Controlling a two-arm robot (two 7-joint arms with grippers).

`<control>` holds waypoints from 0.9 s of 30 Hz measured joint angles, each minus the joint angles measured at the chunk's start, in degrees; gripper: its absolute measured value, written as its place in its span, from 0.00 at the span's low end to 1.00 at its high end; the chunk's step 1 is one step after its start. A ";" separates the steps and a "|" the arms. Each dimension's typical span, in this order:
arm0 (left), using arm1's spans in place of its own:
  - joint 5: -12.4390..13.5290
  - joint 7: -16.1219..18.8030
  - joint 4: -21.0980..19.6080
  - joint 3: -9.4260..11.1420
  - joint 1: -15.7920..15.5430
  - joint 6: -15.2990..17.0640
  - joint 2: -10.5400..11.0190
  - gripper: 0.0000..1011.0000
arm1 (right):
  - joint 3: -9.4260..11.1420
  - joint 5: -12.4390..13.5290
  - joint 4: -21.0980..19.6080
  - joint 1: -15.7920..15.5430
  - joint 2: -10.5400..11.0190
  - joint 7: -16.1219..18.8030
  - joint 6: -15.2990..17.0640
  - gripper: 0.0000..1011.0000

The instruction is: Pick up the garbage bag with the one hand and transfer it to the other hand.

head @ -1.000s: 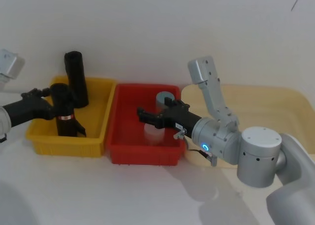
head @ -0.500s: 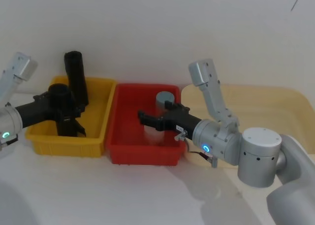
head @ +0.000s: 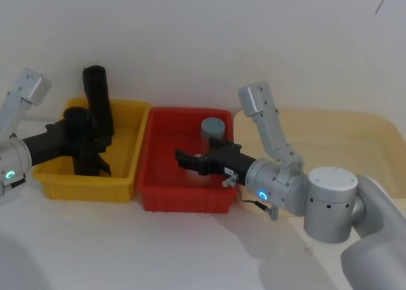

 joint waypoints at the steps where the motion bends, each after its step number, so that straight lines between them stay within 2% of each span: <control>1: -0.01 0.02 0.00 0.01 0.00 0.00 0.00 0.99 | -0.05 -0.06 0.10 0.05 0.01 0.01 0.00 0.99; 27: -0.08 0.31 0.10 0.14 -0.08 0.07 -0.09 0.99 | -2.63 -4.02 6.75 3.23 0.39 1.16 -0.17 0.99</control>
